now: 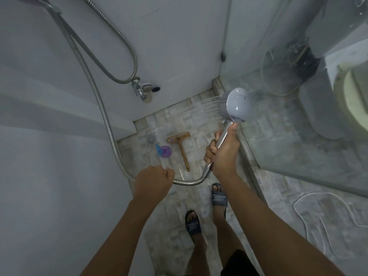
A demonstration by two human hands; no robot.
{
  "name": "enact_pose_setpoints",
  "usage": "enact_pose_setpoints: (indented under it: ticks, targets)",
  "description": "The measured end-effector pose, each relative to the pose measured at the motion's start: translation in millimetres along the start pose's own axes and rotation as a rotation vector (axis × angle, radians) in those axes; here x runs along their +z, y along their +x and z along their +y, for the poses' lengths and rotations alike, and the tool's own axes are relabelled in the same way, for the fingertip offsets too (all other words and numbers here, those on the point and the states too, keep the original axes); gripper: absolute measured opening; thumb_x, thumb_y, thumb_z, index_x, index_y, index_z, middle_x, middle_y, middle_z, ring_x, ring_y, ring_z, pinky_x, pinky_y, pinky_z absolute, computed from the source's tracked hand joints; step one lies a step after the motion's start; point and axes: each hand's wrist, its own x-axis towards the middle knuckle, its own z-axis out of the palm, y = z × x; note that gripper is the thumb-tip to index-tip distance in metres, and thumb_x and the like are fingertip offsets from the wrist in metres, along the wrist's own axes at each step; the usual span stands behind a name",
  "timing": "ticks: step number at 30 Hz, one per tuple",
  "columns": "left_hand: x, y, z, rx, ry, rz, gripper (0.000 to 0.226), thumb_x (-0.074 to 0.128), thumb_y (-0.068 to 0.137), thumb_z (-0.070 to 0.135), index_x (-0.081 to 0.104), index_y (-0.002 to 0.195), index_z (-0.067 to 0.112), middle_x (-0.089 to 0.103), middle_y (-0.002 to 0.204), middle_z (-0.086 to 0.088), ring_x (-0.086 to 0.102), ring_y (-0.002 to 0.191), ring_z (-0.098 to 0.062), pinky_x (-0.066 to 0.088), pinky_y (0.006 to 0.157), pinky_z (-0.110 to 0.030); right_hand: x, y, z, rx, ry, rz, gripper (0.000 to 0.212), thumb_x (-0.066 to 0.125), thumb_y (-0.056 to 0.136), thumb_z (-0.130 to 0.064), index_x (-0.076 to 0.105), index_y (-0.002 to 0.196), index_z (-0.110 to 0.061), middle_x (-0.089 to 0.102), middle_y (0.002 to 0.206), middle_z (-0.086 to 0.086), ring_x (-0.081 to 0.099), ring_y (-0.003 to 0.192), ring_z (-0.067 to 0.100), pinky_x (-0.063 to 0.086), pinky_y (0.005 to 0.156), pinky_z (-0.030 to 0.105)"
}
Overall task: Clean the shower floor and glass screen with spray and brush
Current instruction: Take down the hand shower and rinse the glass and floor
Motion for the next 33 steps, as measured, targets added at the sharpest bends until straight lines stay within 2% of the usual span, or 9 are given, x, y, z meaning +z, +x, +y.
enact_pose_setpoints:
  ticks: [5,7,12,14,16,20,24,28,33]
  targets:
    - [12.0,-0.3,-16.7,0.025,0.031,0.138,0.048,0.06,0.093,0.027,0.055,0.048,0.013,0.044,0.044,0.0,0.046,0.041,-0.019,0.033,0.043,-0.025,9.9,-7.3,-2.4,-0.059,0.014,-0.014,0.066,0.036,0.084,-0.079,0.048,0.072,-0.016,0.032,0.049,0.005,0.03,0.037,0.015,0.032,0.042,0.022]
    - [8.7,-0.9,-15.7,0.022,0.036,0.068,0.044,0.054,0.096,0.032,0.052,0.055,0.017,0.039,0.047,0.005,0.046,0.047,-0.018,0.031,0.045,-0.024,9.6,-10.0,-2.8,-0.074,0.021,0.017,0.064,0.037,0.085,-0.078,0.049,0.072,-0.017,0.034,0.049,0.004,0.031,0.038,0.015,0.031,0.042,0.022]
    - [6.1,-16.4,-13.8,0.134,0.14,0.057,0.05,0.087,0.063,0.015,0.041,0.045,0.019,0.031,0.038,0.003,0.038,0.028,-0.016,0.024,0.032,-0.021,-13.1,-19.0,14.2,-0.048,0.053,0.217,0.063,0.039,0.089,-0.076,0.052,0.072,-0.017,0.039,0.051,0.003,0.035,0.04,0.017,0.035,0.043,0.025]
    - [13.0,-23.2,-13.5,0.146,0.205,0.021,0.049,0.069,0.087,0.028,0.04,0.049,0.016,0.031,0.045,0.006,0.047,0.043,-0.018,0.032,0.042,-0.028,-22.4,-26.7,28.9,0.015,0.046,0.228,0.064,0.04,0.086,-0.078,0.051,0.07,-0.017,0.037,0.051,0.004,0.034,0.04,0.017,0.034,0.043,0.025]
    - [26.5,-30.3,-23.0,0.068,0.146,0.048,0.053,0.057,0.094,0.033,0.035,0.049,0.019,0.026,0.046,0.008,0.044,0.047,-0.016,0.028,0.046,-0.027,-26.9,-36.1,43.9,0.066,0.026,0.21,0.064,0.039,0.089,-0.077,0.05,0.069,-0.017,0.037,0.051,0.005,0.033,0.039,0.017,0.032,0.042,0.024]
    - [32.5,-48.1,-46.9,0.095,0.17,0.076,0.06,0.082,0.071,0.022,0.026,0.05,0.019,0.017,0.044,0.01,0.021,0.036,-0.008,0.025,0.037,-0.021,-18.8,-54.7,62.9,0.082,-0.012,0.156,0.063,0.036,0.094,-0.073,0.05,0.069,-0.017,0.036,0.049,0.004,0.033,0.038,0.016,0.032,0.041,0.023]
    - [35.4,-61.8,-76.7,0.047,0.095,0.165,0.055,0.065,0.08,0.025,0.023,0.045,0.024,0.008,0.042,0.012,0.024,0.036,-0.013,0.023,0.04,-0.02,4.0,-69.9,71.6,0.068,-0.022,0.087,0.063,0.036,0.095,-0.072,0.048,0.067,-0.017,0.035,0.049,0.005,0.032,0.039,0.016,0.031,0.043,0.024]
    - [37.2,-68.0,-96.9,0.038,0.055,0.268,0.046,0.042,0.083,0.035,0.028,0.042,0.023,0.028,0.035,0.005,0.03,0.032,-0.017,0.03,0.038,-0.021,26.6,-81.5,76.1,-0.017,-0.082,0.009,0.063,0.036,0.093,-0.073,0.047,0.066,-0.018,0.035,0.049,0.005,0.032,0.04,0.016,0.032,0.042,0.025]
    - [31.1,-72.1,-108.2,0.023,0.066,0.295,0.053,0.068,0.079,0.023,0.032,0.04,0.023,0.009,0.041,0.013,0.024,0.032,-0.012,0.024,0.039,-0.018,45.5,-90.6,79.4,-0.092,-0.119,-0.03,0.064,0.035,0.092,-0.073,0.045,0.071,-0.013,0.032,0.05,0.006,0.031,0.042,0.017,0.031,0.042,0.027]
